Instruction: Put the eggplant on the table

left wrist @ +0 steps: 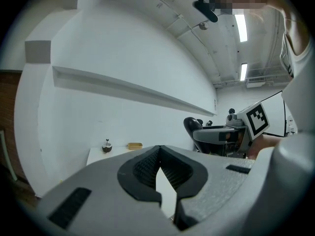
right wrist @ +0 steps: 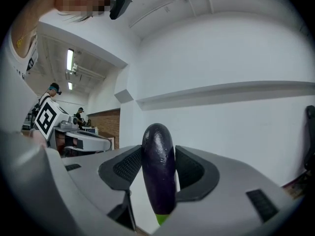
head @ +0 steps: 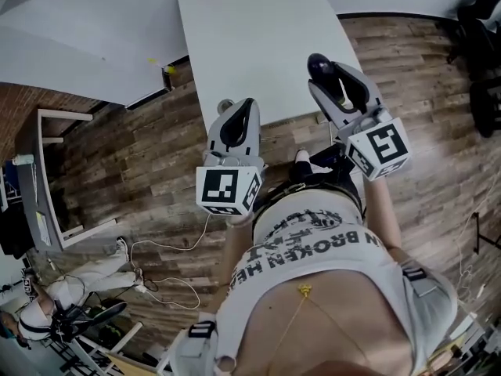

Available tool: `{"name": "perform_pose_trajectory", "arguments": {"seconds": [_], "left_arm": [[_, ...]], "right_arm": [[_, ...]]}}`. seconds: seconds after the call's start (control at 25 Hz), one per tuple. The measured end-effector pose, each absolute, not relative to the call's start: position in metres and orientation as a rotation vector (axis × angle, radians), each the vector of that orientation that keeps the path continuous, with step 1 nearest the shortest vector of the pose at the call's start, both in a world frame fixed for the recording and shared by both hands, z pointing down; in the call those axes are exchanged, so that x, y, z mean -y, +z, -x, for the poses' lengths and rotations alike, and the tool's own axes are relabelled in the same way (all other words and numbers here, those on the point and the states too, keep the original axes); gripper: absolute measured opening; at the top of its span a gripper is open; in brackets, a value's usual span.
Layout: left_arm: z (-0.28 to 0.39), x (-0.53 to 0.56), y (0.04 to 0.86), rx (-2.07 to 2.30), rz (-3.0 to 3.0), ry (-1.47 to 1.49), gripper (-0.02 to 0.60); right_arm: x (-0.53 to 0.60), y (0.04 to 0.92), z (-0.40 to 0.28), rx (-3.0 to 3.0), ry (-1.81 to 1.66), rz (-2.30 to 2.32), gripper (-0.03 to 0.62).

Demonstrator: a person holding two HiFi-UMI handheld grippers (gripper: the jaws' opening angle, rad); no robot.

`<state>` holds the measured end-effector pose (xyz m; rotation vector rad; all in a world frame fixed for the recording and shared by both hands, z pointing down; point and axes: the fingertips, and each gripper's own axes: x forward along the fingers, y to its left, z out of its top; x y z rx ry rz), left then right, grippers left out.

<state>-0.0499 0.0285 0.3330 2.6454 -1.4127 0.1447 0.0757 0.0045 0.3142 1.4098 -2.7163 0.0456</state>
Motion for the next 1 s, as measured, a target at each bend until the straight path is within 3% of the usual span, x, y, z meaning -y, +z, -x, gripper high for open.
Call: {"name": "perform_pose_trajectory", "arguments": {"seconds": [1.0], "left_arm": [[0.041, -0.003, 0.356, 1.542, -2.514, 0.218, 0.006]], "right_arm": [[0.026, 0.344, -0.127, 2.687, 0.125, -1.368, 0.210]]}}
